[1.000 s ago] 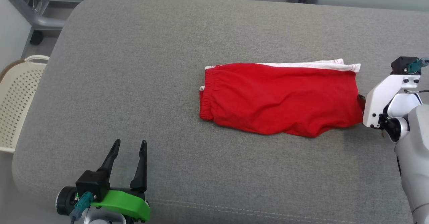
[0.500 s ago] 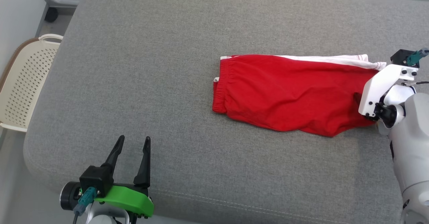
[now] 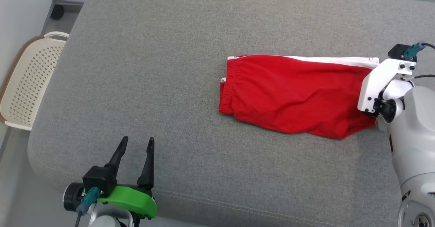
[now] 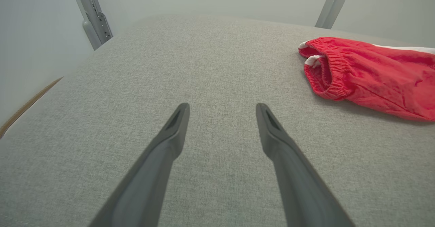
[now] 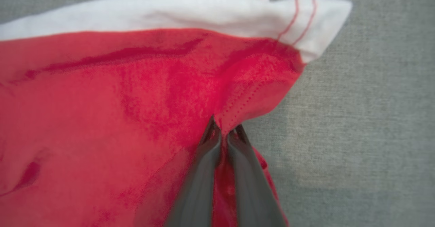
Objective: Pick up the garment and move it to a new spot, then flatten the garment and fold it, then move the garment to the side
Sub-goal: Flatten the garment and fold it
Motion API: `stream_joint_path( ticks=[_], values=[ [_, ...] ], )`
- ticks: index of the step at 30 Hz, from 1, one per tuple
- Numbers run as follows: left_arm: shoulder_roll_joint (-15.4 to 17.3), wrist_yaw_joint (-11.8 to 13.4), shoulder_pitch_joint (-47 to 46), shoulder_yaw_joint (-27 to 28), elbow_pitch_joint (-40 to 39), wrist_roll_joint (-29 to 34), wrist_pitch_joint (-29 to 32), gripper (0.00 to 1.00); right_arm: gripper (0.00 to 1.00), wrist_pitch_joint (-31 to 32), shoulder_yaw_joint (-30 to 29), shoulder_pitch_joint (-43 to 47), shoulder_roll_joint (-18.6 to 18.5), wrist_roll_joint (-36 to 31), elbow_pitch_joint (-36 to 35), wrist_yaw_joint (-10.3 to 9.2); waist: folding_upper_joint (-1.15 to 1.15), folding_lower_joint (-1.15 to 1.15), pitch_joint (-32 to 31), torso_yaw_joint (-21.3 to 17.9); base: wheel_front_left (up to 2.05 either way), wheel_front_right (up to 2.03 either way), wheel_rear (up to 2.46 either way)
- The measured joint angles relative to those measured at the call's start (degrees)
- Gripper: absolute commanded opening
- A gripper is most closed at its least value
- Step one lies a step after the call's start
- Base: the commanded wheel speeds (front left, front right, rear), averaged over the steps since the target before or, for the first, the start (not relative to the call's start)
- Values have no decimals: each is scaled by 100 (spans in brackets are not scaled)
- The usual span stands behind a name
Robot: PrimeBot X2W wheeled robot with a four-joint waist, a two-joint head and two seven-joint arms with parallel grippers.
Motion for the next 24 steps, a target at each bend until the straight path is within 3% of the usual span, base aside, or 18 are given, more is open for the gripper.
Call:
stream_joint_path(
  ticks=[15, 24],
  values=[
    [-58, -25, 52, 75, 62, 0, -7, 100, 0, 324, -392, -51, -693, -642, -163, 5, 0, 0, -402, -90, 0, 0, 0],
    [-92, -25, 226, 77, 146, -1, -7, 100, 0, 630, -149, -21, -469, -591, -391, 5, 0, 0, -755, -139, 0, 0, 0]
  ],
)
